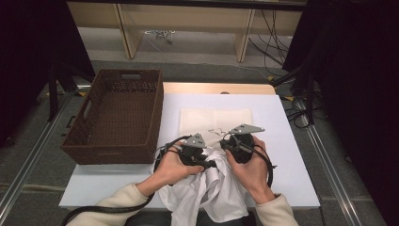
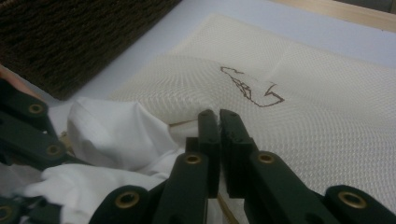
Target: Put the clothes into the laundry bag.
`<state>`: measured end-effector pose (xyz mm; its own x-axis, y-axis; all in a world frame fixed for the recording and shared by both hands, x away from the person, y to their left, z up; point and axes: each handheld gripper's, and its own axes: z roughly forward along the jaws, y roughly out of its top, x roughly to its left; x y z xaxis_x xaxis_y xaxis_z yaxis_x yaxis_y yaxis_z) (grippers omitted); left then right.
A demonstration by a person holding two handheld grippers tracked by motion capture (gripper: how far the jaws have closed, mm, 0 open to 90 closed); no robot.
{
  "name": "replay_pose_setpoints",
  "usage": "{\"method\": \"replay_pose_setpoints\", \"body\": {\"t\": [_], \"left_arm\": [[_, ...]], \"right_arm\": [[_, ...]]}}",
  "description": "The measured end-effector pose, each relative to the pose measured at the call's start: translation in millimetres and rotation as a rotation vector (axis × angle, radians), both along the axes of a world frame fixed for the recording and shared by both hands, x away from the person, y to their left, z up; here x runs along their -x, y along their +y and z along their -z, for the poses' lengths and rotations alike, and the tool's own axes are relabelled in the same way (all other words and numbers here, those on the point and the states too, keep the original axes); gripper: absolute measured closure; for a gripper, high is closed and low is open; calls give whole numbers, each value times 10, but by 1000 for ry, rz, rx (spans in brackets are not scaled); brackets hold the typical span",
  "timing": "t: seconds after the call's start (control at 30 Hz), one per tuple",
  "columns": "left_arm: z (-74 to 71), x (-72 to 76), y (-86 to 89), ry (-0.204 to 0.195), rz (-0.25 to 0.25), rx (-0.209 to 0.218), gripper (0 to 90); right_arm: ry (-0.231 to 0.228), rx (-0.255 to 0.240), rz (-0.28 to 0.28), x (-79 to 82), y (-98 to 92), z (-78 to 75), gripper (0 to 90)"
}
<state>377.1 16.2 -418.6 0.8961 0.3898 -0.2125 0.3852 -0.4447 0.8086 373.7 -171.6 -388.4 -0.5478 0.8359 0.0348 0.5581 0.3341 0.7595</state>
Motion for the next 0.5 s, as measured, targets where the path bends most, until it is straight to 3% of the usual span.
{"method": "replay_pose_setpoints", "body": {"t": [0.07, 0.13, 0.23, 0.3, 0.37, 0.4, 0.43, 0.5], "left_arm": [[9, -26, -6, -20, -13, -30, 827], [34, -32, -44, -10, -32, -20, 827], [61, -72, -75, -27, -45, -64, 827], [82, -91, -106, -33, -56, -73, 826], [112, -100, -132, -30, -66, -80, 824], [124, -109, -137, -44, -65, -92, 822], [136, -118, -136, -57, -63, -112, 820], [170, -120, -151, -59, -79, -112, 817]], "right_arm": [[4, -6, 0, 4, 5, -2, 891], [9, -17, -4, 2, 5, -2, 891], [16, -16, -7, 12, 5, -11, 891], [-8, -4, -5, 15, 9, -14, 891], [-4, 1, 4, 31, 16, -27, 891], [26, -21, 17, 52, 37, -34, 891], [-4, -9, -6, 29, 23, -26, 891], [-4, -5, -8, 34, 25, -27, 891]]}}
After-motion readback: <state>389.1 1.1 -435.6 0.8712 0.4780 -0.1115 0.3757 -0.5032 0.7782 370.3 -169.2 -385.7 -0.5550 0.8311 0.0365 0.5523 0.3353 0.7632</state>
